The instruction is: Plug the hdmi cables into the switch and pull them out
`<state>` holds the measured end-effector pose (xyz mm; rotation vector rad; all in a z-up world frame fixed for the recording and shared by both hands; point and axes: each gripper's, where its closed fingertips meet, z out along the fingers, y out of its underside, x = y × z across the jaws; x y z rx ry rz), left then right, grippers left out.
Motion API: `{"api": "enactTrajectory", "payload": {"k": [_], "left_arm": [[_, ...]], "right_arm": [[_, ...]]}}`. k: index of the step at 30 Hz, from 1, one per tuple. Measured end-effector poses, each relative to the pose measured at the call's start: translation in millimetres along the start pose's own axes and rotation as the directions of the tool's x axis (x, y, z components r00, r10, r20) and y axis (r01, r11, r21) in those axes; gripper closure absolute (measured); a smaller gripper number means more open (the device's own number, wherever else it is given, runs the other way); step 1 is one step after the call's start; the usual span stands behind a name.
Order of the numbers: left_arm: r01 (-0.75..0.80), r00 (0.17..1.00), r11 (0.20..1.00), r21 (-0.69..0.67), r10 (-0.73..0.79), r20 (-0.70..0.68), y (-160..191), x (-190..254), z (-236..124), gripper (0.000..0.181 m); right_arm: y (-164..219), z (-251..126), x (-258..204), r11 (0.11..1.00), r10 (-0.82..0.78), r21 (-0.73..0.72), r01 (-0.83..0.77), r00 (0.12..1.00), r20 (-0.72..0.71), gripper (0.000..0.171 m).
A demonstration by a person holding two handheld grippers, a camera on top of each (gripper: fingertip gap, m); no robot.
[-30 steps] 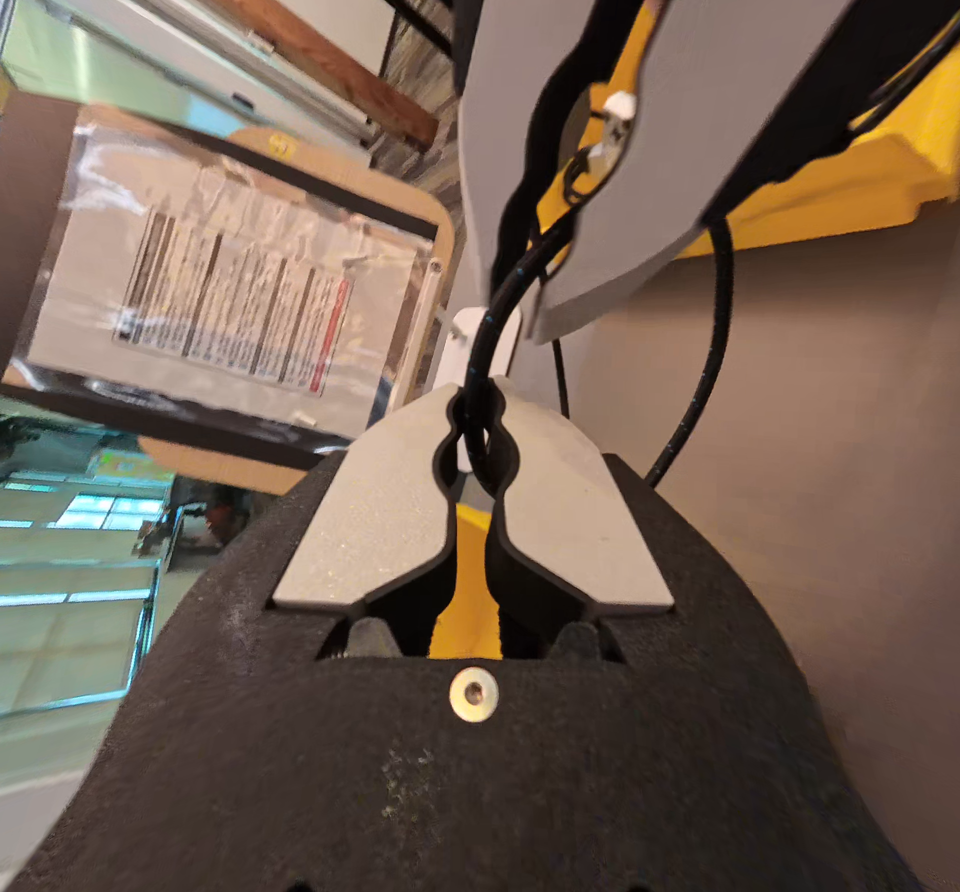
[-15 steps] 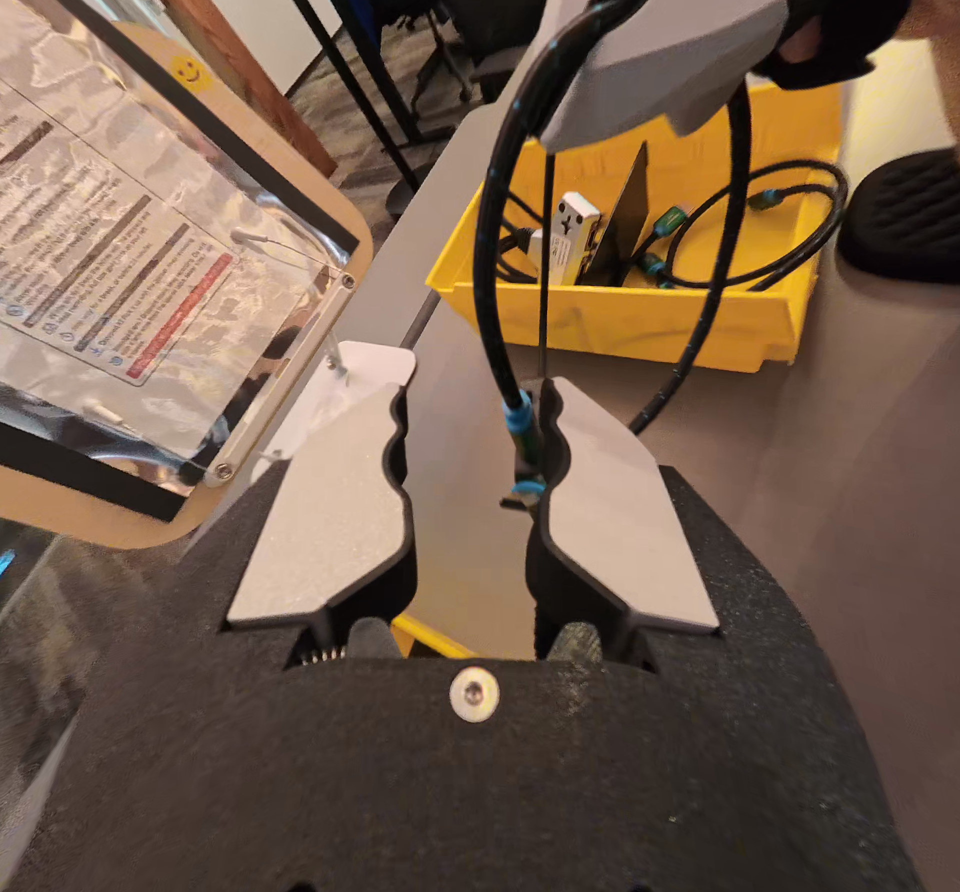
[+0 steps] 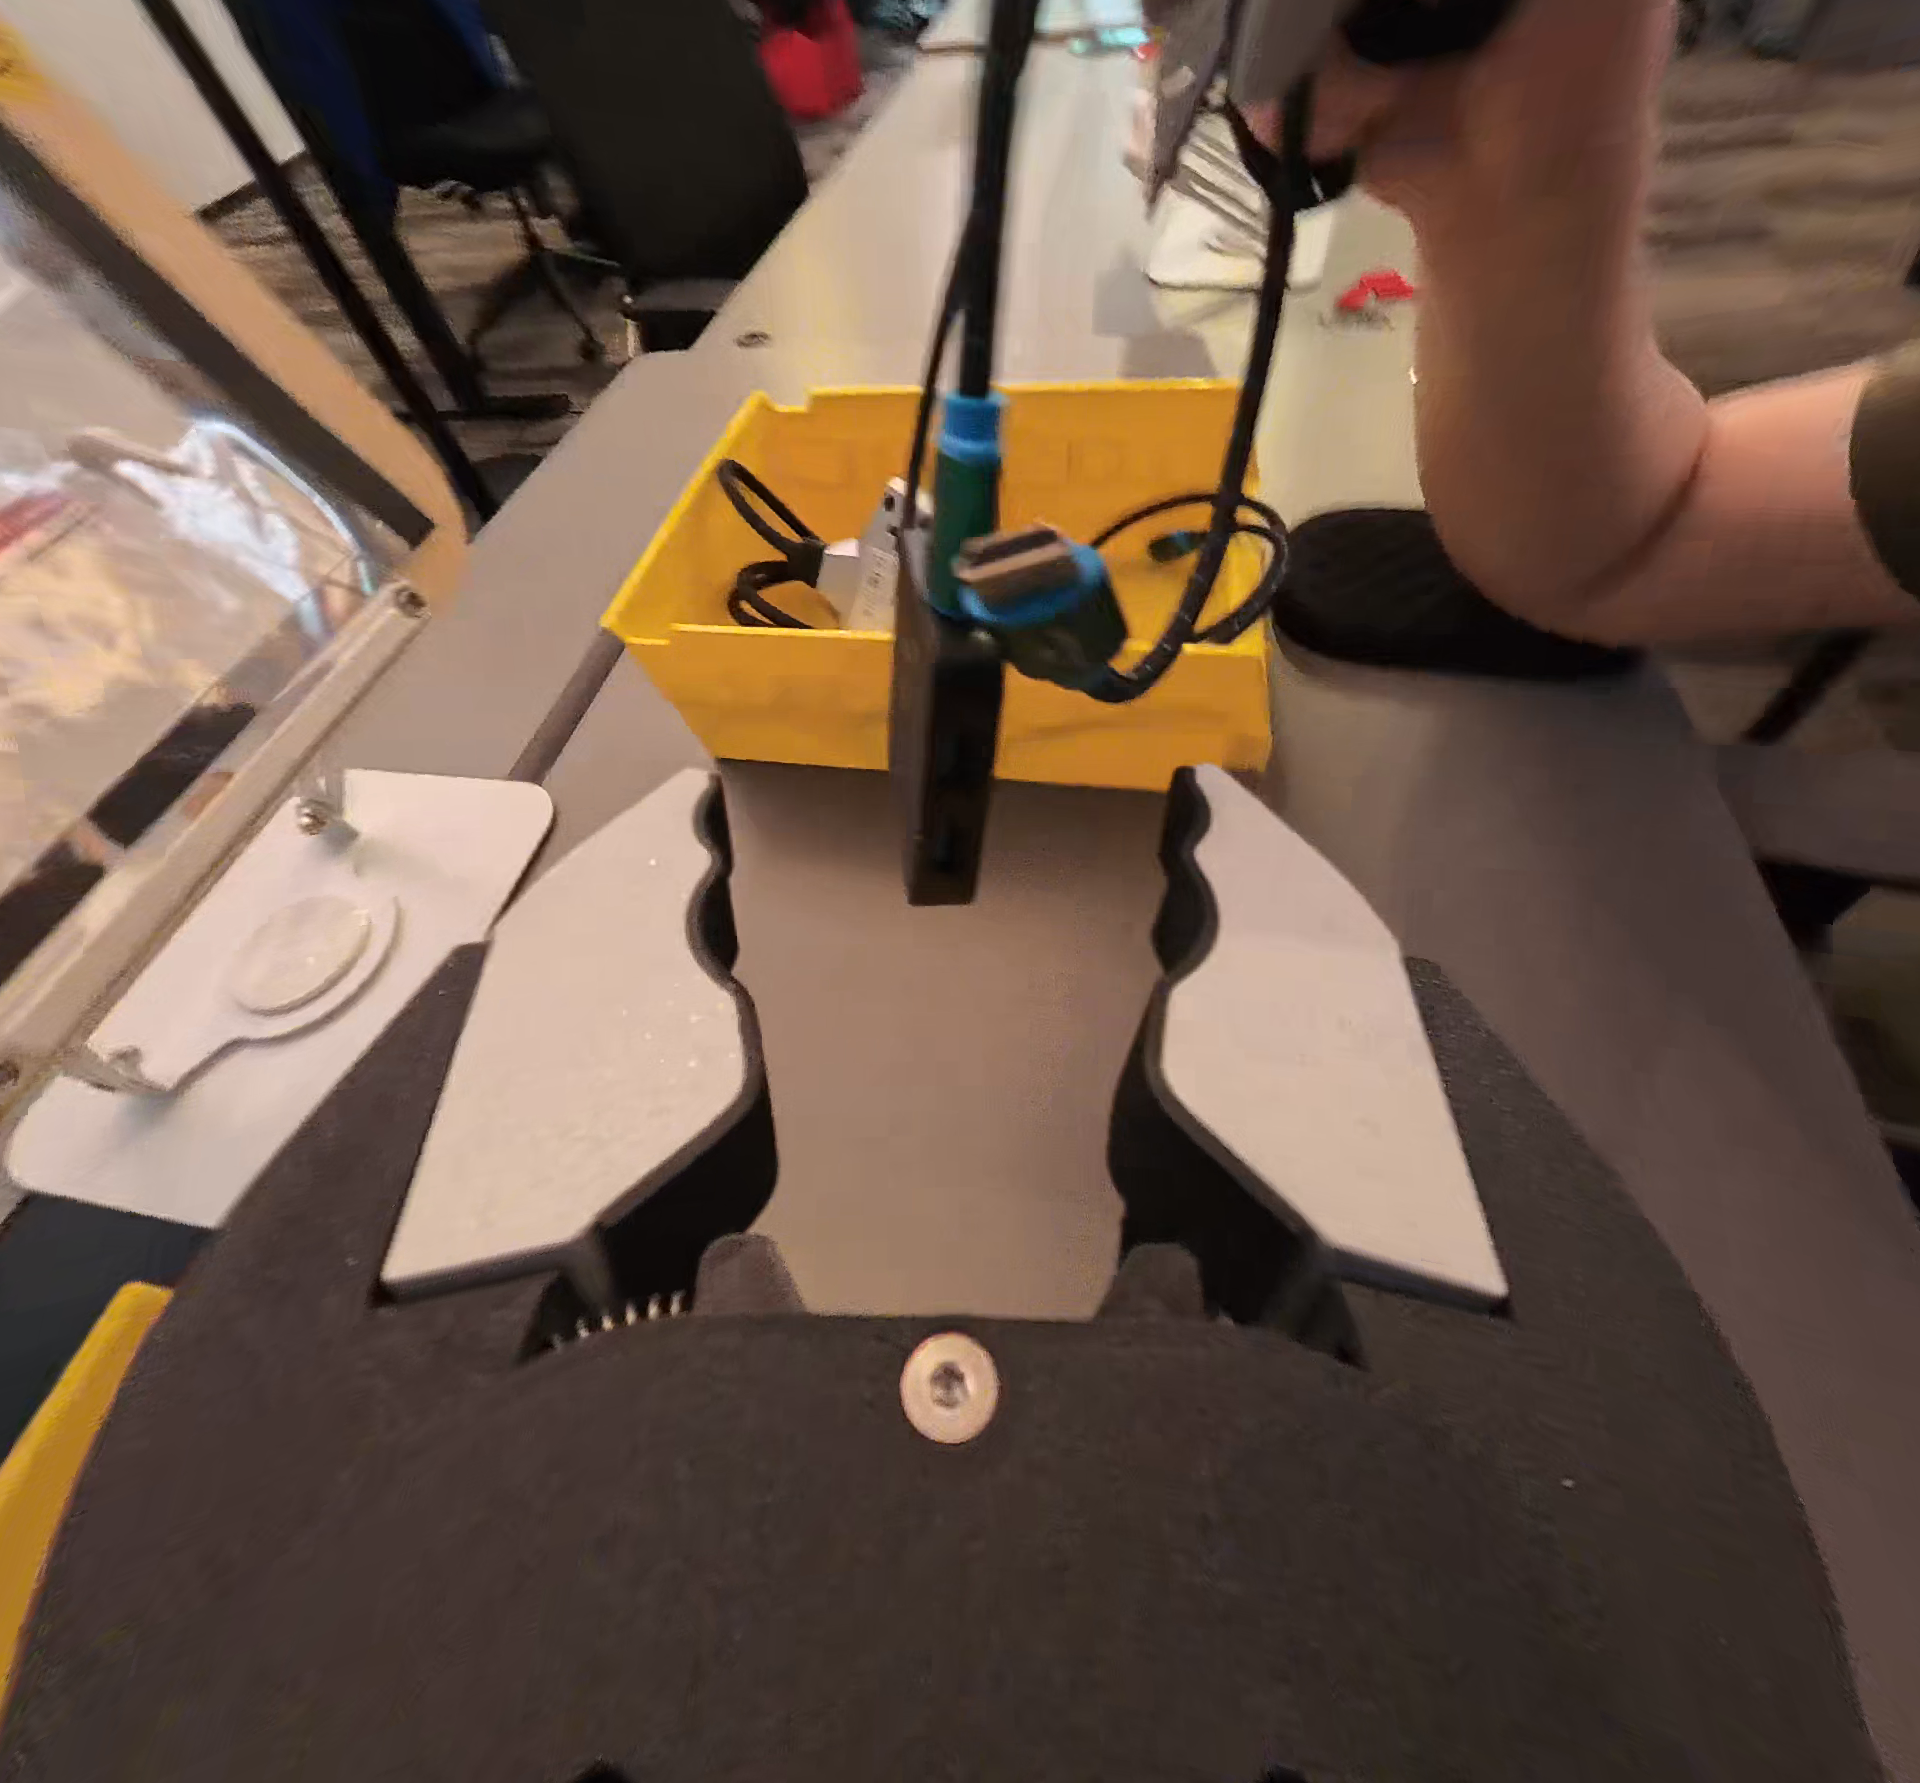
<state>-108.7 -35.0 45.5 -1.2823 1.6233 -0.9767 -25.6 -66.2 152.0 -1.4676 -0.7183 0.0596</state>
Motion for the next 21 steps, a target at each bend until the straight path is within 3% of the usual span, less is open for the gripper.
{"api": "enactTrajectory", "payload": {"k": [2, 8, 12, 14, 16, 21], "left_arm": [[-0.113, 0.991, 0.992, -0.052, 0.116, 0.067, 4.9, -1.5, 9.0, 0.103], [-0.357, 0.893, 0.923, -0.145, 0.383, 0.237, 12.3, -14.6, 35.6, 0.144], [-0.383, 0.890, 0.923, -0.025, 0.376, 0.258, -4.6, -7.8, 37.0, 0.152], [-0.364, 0.898, 0.931, -0.037, 0.361, 0.250, -2.5, -8.5, 38.1, 0.153], [-0.355, 0.886, 0.932, -0.070, 0.360, 0.294, 1.2, -18.6, 37.4, 0.163], [-0.326, 0.851, 0.943, -0.068, 0.324, 0.413, -3.5, -43.0, 21.0, 0.167]], "right_arm": [[-1.5, 0.0, -3.7, 1.000, -0.009, -0.002, 0.009, 1.000, 0.003, 0.167], [-5.9, -0.4, -12.5, 1.000, -0.022, 0.010, 0.022, 0.999, 0.025, 0.167], [-6.5, 0.2, -16.0, 1.000, -0.005, 0.023, 0.004, 0.998, 0.067, 0.167], [-7.5, 0.2, -16.4, 0.999, -0.002, 0.036, -0.001, 0.997, 0.077, 0.167], [-7.4, 0.3, -19.4, 0.999, -0.010, 0.036, 0.006, 0.995, 0.098, 0.168], [-2.7, 0.8, -32.3, 0.998, -0.066, 0.007, 0.066, 0.984, 0.164, 0.167]]}}
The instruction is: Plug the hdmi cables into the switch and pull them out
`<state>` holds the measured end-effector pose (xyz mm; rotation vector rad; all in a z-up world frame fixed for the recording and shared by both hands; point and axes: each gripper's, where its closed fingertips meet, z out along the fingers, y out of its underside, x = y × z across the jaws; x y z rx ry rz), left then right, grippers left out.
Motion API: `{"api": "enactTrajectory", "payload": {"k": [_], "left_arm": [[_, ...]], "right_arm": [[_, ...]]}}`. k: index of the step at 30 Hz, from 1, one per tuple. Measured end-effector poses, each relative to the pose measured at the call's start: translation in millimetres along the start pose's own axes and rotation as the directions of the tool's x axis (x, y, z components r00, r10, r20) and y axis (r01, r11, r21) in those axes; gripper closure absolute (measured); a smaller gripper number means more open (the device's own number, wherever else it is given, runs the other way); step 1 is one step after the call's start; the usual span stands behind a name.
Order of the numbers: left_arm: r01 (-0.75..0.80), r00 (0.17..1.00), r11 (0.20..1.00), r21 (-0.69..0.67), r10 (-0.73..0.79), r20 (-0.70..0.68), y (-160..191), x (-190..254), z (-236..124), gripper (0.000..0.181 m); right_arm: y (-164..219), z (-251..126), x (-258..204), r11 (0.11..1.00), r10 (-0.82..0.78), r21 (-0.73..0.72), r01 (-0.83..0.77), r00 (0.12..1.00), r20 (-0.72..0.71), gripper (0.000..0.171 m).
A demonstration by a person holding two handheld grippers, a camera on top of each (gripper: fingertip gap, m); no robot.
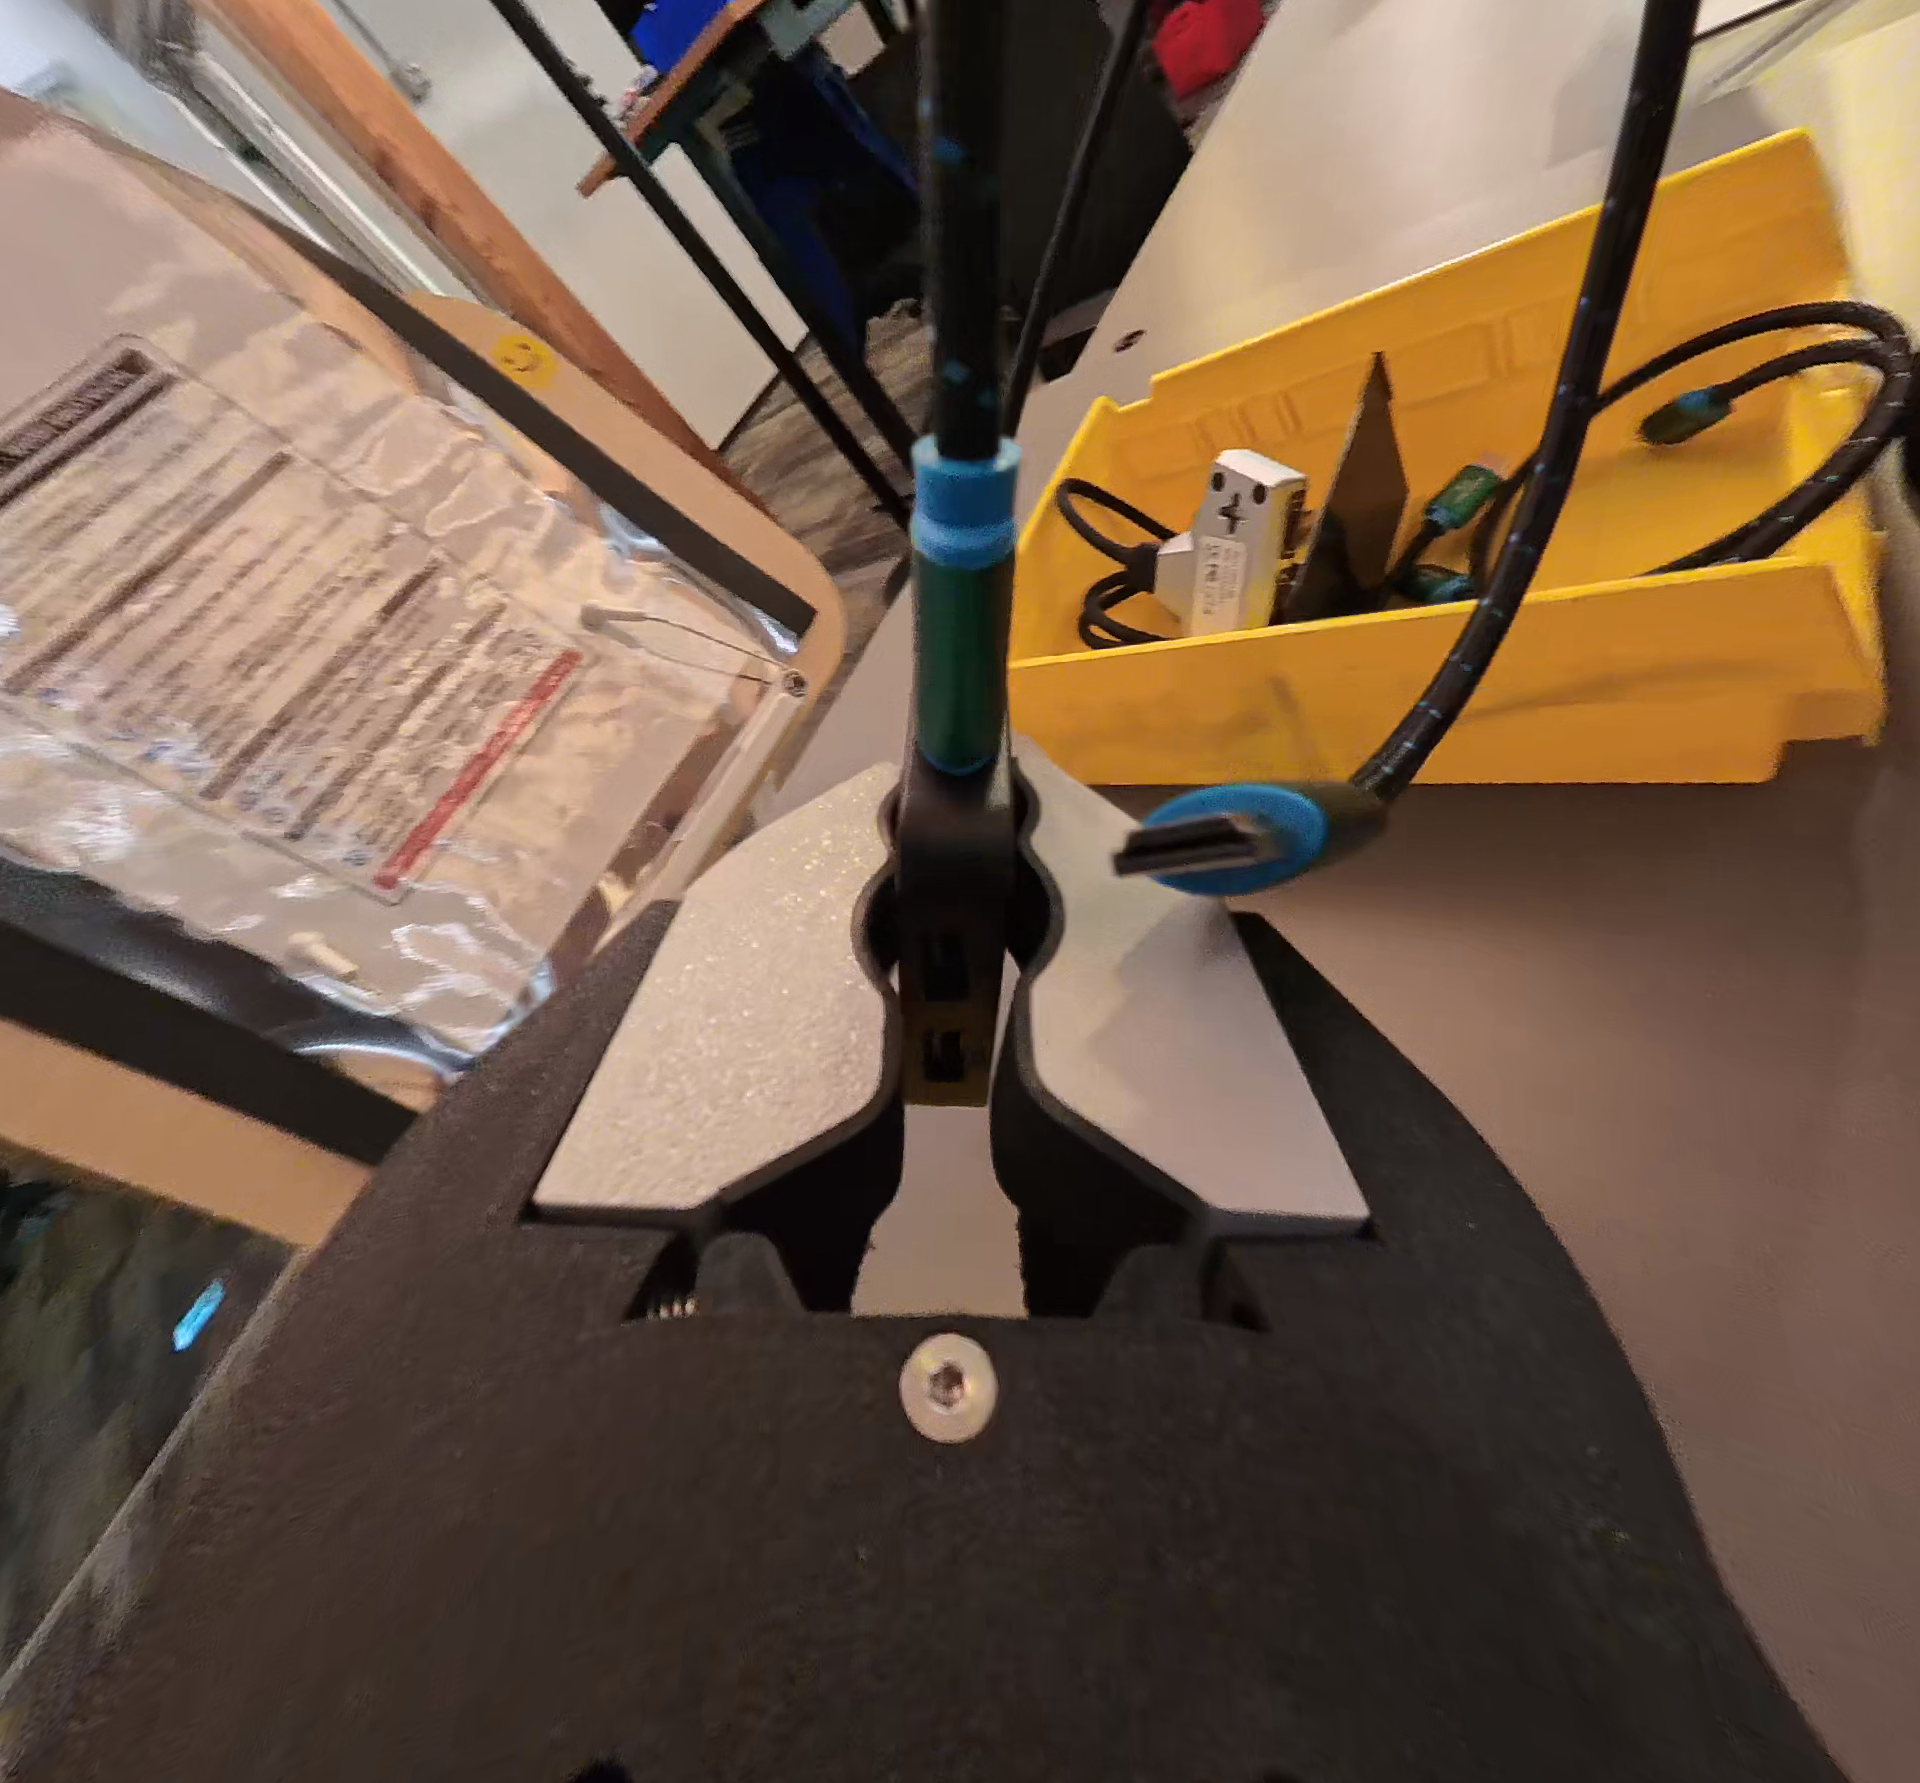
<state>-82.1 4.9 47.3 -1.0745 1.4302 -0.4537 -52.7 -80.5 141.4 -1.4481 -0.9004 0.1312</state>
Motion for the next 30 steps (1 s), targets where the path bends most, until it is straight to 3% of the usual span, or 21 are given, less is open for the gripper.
{"api": "enactTrajectory", "payload": {"k": [2, 5, 7, 9, 13, 15, 18, 24, 30], "left_arm": [[-0.048, 0.996, 0.999, -0.005, 0.049, 0.074, -0.2, -10.9, -4.4, 0.168], [-0.181, 0.964, 0.981, -0.076, 0.192, 0.186, 3.3, -27.9, -13.1, 0.168], [-0.307, 0.910, 0.944, -0.123, 0.329, 0.253, 2.4, -37.3, -20.5, 0.168], [-0.381, 0.856, 0.910, -0.162, 0.414, 0.311, 0.3, -45.4, -27.3, 0.168], [-0.450, 0.761, 0.849, -0.277, 0.527, 0.380, 3.5, -59.6, -35.6, 0.168], [-0.459, 0.737, 0.827, -0.323, 0.558, 0.380, 7.0, -61.4, -34.4, 0.167], [-0.460, 0.725, 0.806, -0.373, 0.584, 0.366, 10.7, -57.7, -27.7, 0.168], [-0.530, 0.665, 0.739, -0.416, 0.666, 0.337, 4.1, -41.4, -16.1, 0.167], [-0.545, 0.641, 0.712, -0.444, 0.695, 0.327, -0.5, -33.1, -10.6, 0.167]], "right_arm": [[7.5, 1.0, -6.5, 0.998, 0.007, -0.055, -0.004, 0.999, 0.048, 0.167], [33.1, -1.5, -33.5, 0.974, 0.092, -0.221, -0.039, 0.967, 0.238, 0.168], [40.8, -5.2, -54.9, 0.954, 0.196, -0.285, -0.090, 0.910, 0.367, 0.153], [31.6, -4.7, -60.7, 0.946, 0.279, -0.270, -0.179, 0.872, 0.402, 0.138], [-8.3, 11.3, -27.4, 0.922, 0.382, -0.008, -0.387, 0.904, 0.191, 0.132], [-12.1, 20.5, -22.3, 0.943, 0.320, 0.068, -0.325, 0.945, 0.067, 0.132], [6.7, 40.9, -31.2, 0.983, 0.176, -0.036, -0.178, 0.983, -0.056, 0.131], [28.3, 69.1, -38.0, 0.992, 0.085, -0.078, -0.097, 0.985, -0.147, 0.132], [53.9, 82.3, -33.1, 0.972, 0.196, -0.115, -0.207, 0.975, -0.104, 0.143]]}}
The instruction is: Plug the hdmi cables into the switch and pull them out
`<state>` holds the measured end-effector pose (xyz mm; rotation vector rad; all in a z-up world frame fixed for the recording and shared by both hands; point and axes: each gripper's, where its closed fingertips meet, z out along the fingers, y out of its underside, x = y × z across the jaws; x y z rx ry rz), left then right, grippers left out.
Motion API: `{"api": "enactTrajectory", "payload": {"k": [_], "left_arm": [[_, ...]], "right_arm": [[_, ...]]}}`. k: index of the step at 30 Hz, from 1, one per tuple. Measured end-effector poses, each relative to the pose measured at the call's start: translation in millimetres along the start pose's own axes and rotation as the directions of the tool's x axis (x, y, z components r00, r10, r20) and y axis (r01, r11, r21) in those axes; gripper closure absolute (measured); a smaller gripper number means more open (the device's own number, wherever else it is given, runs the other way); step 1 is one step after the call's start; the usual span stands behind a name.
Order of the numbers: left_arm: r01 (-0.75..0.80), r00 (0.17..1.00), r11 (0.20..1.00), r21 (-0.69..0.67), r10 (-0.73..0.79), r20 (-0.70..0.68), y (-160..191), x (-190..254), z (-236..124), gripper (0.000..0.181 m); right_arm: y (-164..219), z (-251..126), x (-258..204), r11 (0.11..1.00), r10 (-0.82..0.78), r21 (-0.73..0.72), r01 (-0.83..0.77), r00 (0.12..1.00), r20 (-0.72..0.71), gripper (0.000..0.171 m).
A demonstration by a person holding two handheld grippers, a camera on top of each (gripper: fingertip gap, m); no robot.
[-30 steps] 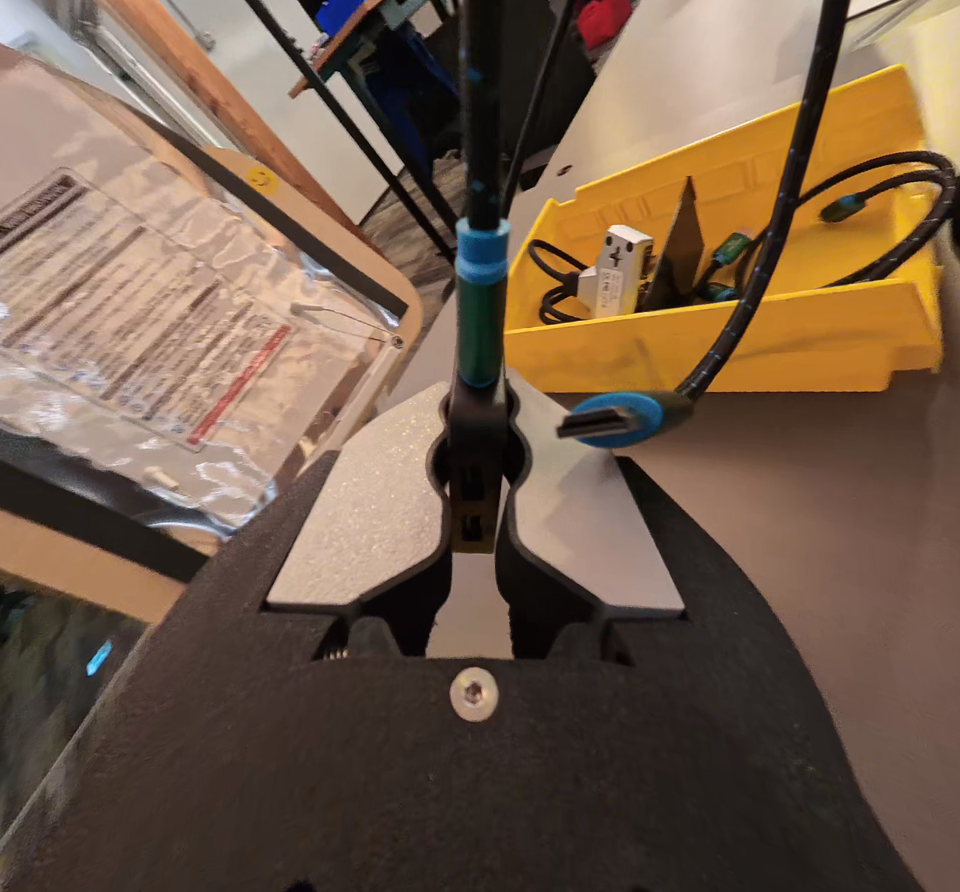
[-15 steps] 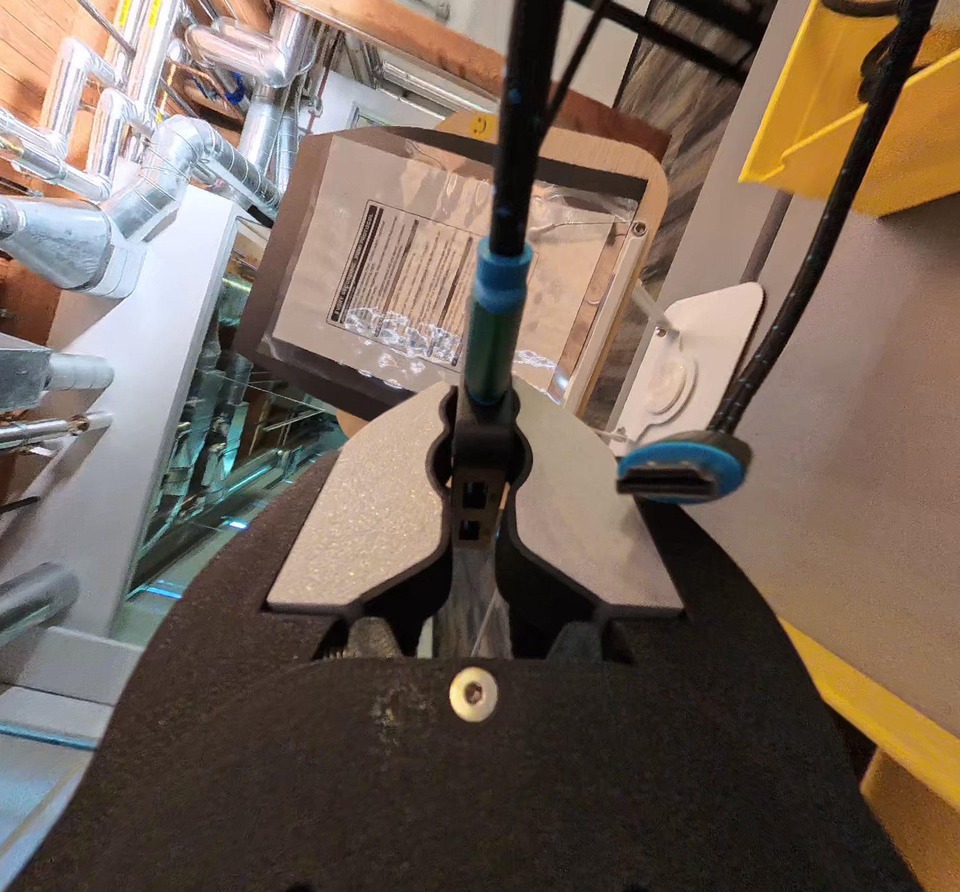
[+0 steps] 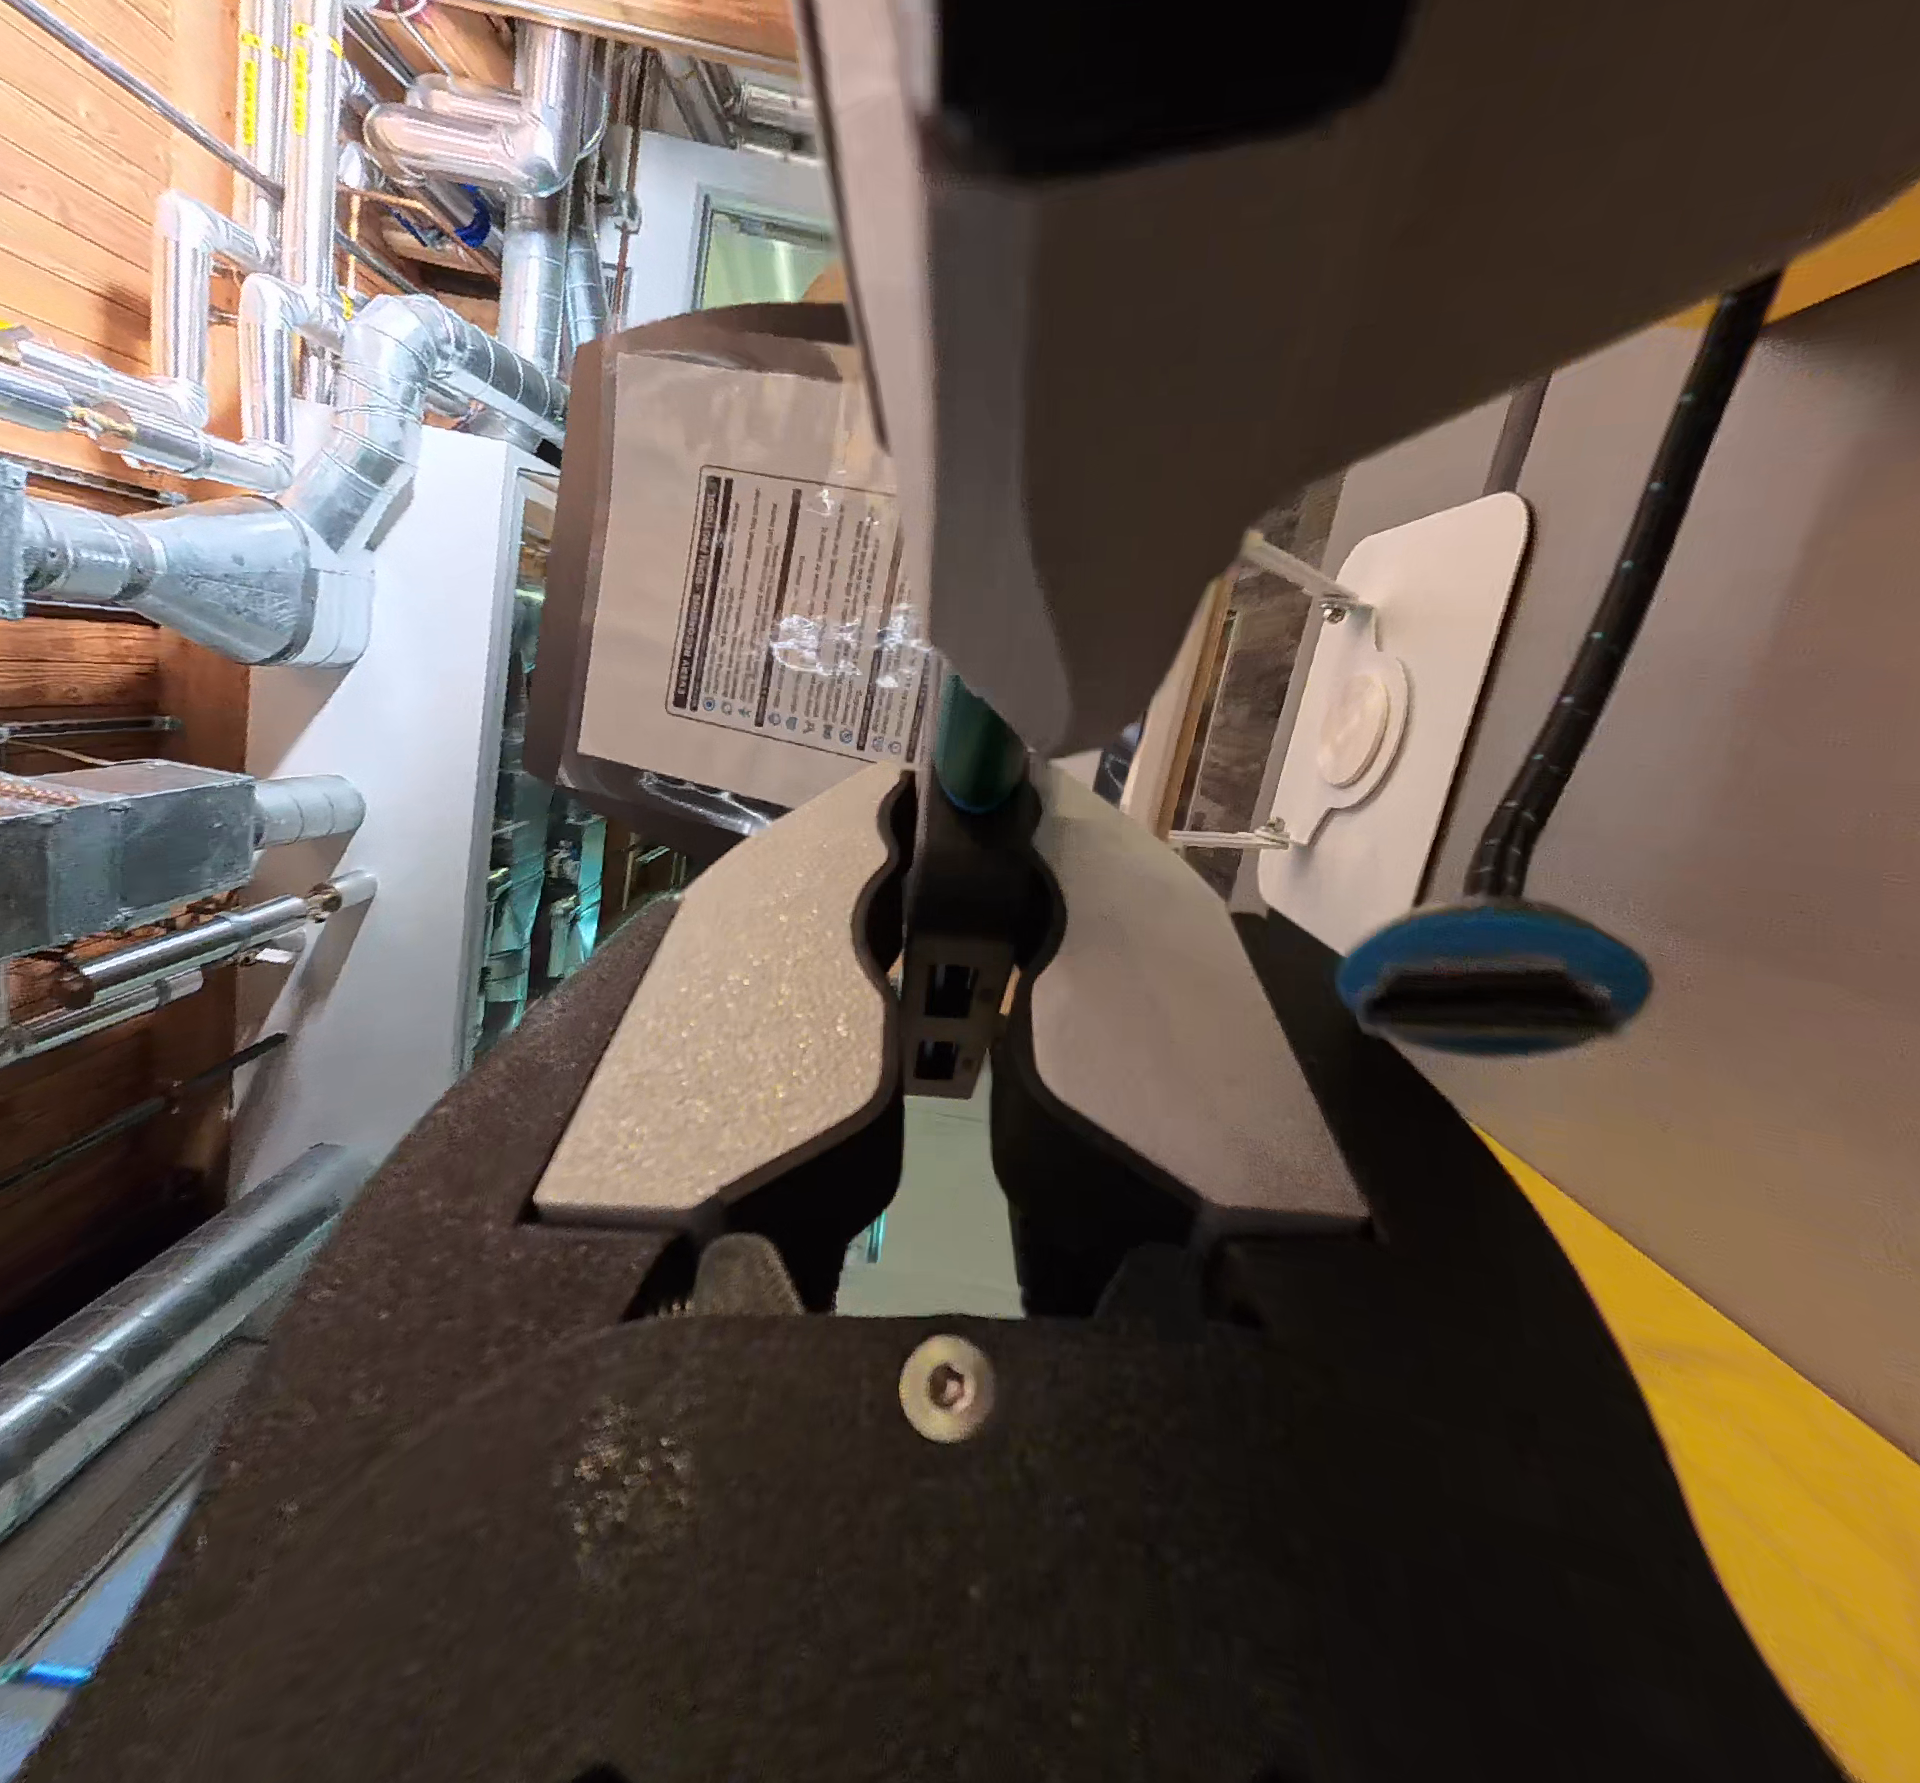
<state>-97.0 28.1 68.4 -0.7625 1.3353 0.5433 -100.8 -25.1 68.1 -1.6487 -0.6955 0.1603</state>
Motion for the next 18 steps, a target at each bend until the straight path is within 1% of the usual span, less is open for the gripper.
{"api": "enactTrajectory", "payload": {"k": [3, 7, 12, 13, 15, 18], "left_arm": [[-0.002, 1.000, 1.000, -0.016, 0.002, -0.001, 0.8, 0.4, 0.6, 0.167], [-0.018, 1.000, 0.999, -0.047, 0.018, 0.001, 0.8, 2.9, 2.0, 0.167], [-0.038, 0.999, 0.998, -0.051, 0.038, 0.001, -2.5, 6.2, 2.1, 0.167], [-0.048, 0.999, 0.997, -0.056, 0.048, 0.008, -3.4, 6.1, 1.9, 0.167], [-0.057, 0.998, 0.997, -0.054, 0.058, 0.015, -4.2, 5.8, 1.9, 0.167], [-0.094, 0.993, 0.995, -0.020, 0.095, 0.068, -7.6, 1.6, 1.1, 0.167]], "right_arm": [[2.0, 2.6, -0.6, 0.998, 0.054, 0.009, -0.054, 0.998, 0.036, 0.145], [5.8, 7.1, 2.1, 0.997, 0.075, 0.017, -0.075, 0.997, 0.022, 0.143], [9.3, 11.2, 2.3, 0.998, 0.059, 0.021, -0.059, 0.998, 0.011, 0.143], [10.0, 11.2, -0.7, 0.999, 0.050, 0.019, -0.051, 0.998, 0.032, 0.149], [10.1, 10.4, -0.2, 0.999, 0.027, 0.019, -0.028, 0.999, 0.039, 0.149], [8.7, 8.7, -0.1, 1.000, 0.010, 0.026, -0.011, 0.999, 0.048, 0.149]]}}
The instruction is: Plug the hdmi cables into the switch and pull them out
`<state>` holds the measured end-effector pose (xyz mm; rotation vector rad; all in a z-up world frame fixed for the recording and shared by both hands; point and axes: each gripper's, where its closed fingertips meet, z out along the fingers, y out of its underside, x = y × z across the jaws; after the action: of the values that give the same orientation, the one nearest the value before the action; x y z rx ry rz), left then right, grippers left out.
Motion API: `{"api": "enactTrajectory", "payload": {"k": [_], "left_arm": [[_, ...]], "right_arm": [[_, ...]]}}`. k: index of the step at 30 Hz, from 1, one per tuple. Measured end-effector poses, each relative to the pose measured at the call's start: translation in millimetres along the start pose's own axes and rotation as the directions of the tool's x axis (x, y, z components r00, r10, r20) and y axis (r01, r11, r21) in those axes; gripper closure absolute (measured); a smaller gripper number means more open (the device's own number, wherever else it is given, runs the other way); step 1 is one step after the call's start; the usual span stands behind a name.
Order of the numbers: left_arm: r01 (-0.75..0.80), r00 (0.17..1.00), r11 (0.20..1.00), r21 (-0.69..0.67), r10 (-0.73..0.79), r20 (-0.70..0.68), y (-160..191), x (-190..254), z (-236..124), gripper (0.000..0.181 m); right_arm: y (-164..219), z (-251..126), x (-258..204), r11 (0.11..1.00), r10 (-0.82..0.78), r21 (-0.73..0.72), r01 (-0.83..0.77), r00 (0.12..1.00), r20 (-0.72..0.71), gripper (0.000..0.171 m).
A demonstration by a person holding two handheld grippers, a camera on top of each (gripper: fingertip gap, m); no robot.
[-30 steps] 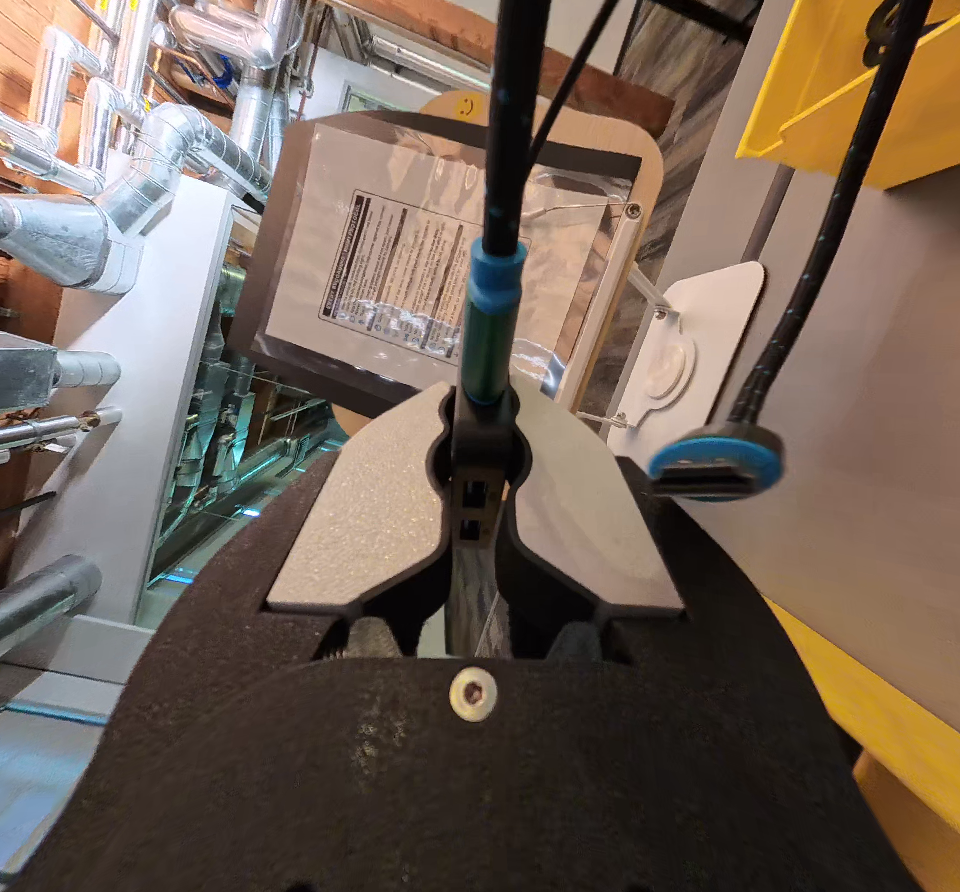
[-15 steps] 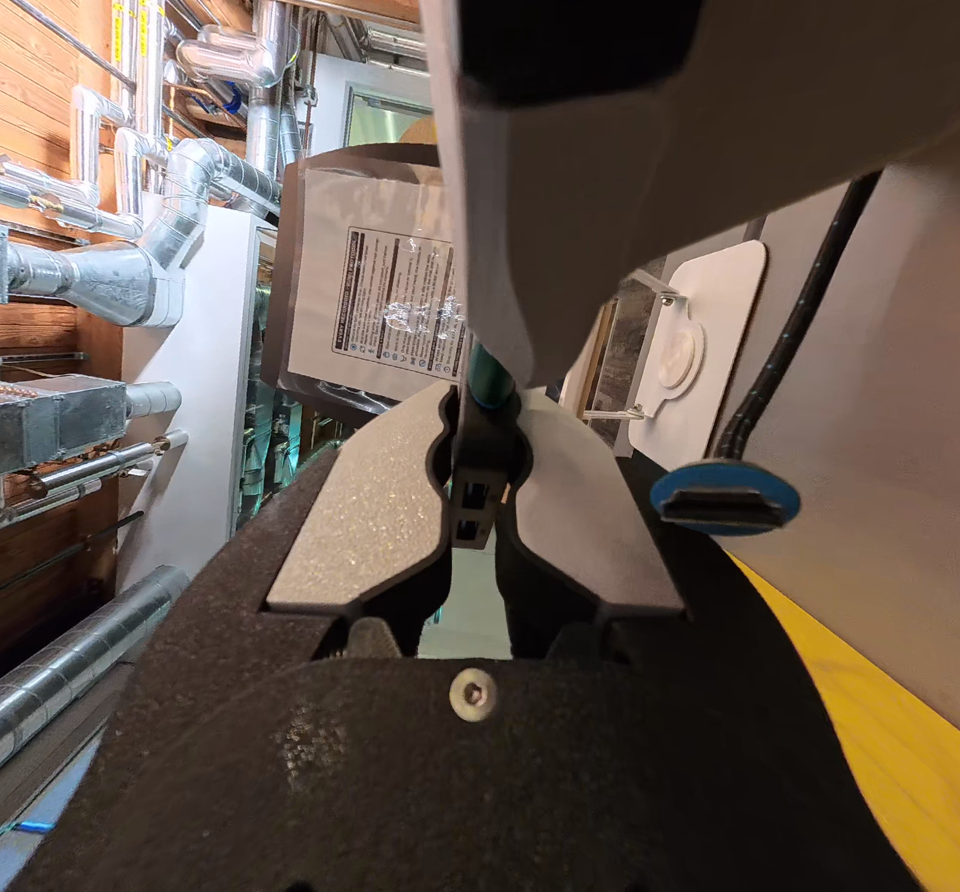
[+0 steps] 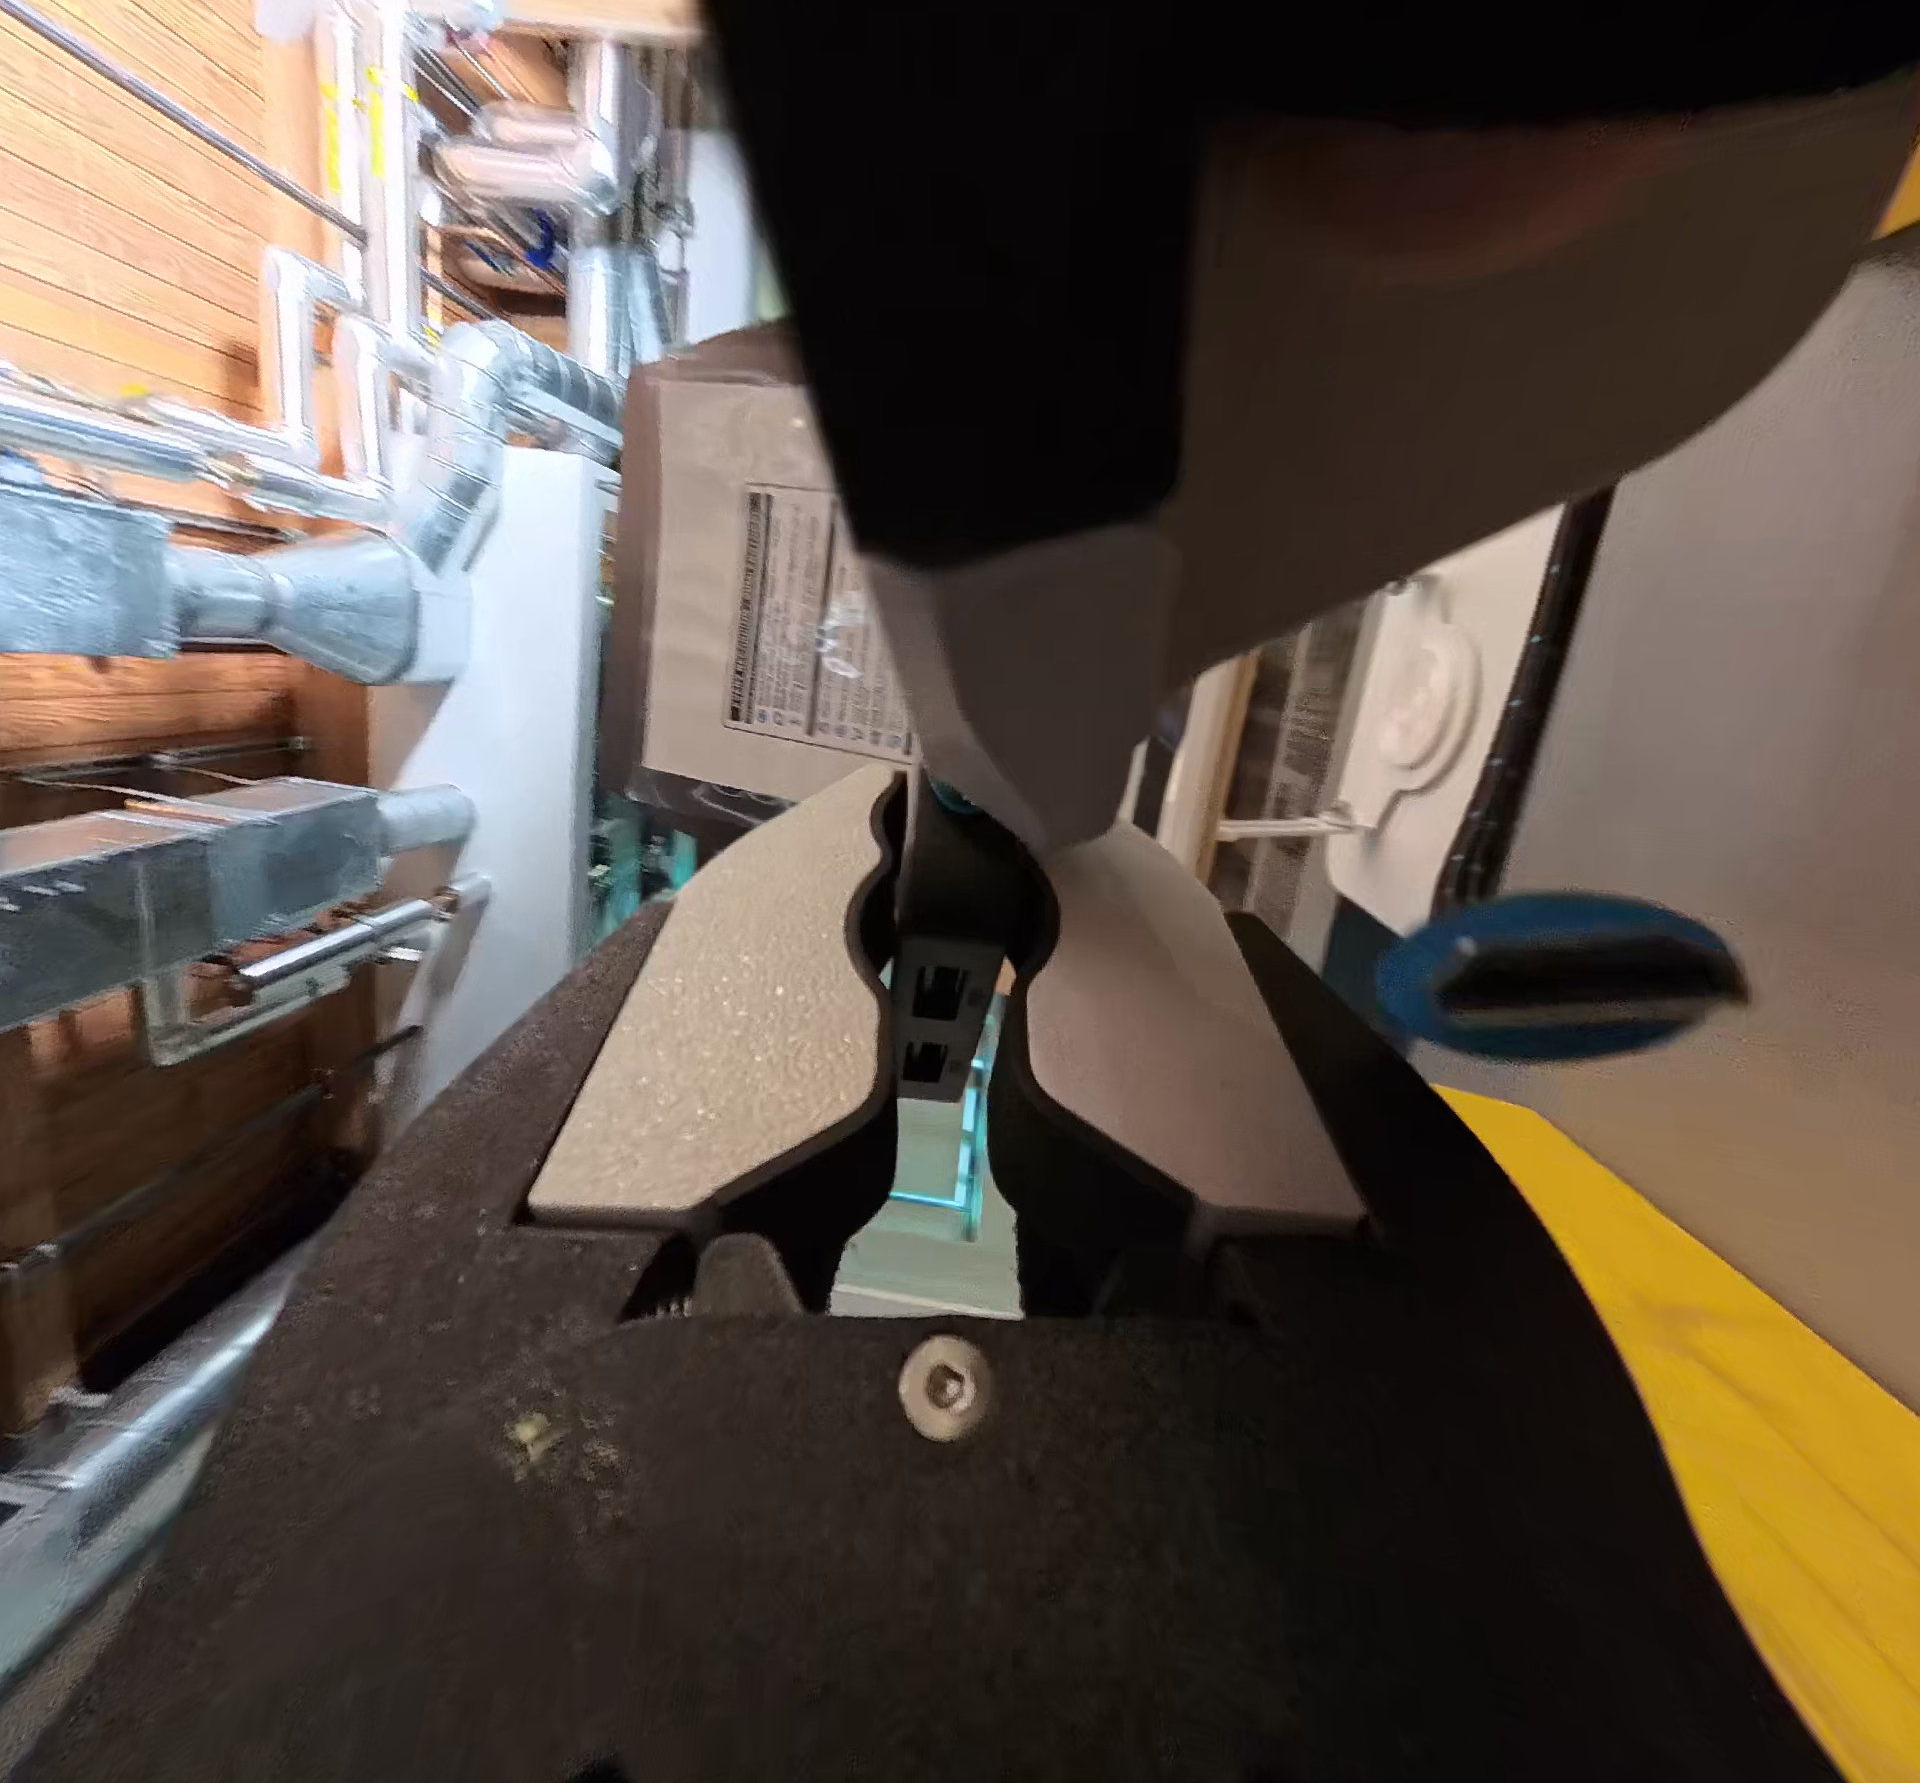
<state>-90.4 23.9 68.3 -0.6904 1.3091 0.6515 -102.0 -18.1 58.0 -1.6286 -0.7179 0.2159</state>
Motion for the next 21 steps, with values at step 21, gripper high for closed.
{"api": "enactTrajectory", "payload": {"k": [21], "left_arm": [[0.116, 0.988, 0.993, -0.022, -0.117, -0.097, 1.7, 14.6, 5.3, 0.166]], "right_arm": [[12.7, 1.3, 5.8, 0.990, 0.099, -0.107, -0.092, 0.993, 0.062, 0.149]]}}
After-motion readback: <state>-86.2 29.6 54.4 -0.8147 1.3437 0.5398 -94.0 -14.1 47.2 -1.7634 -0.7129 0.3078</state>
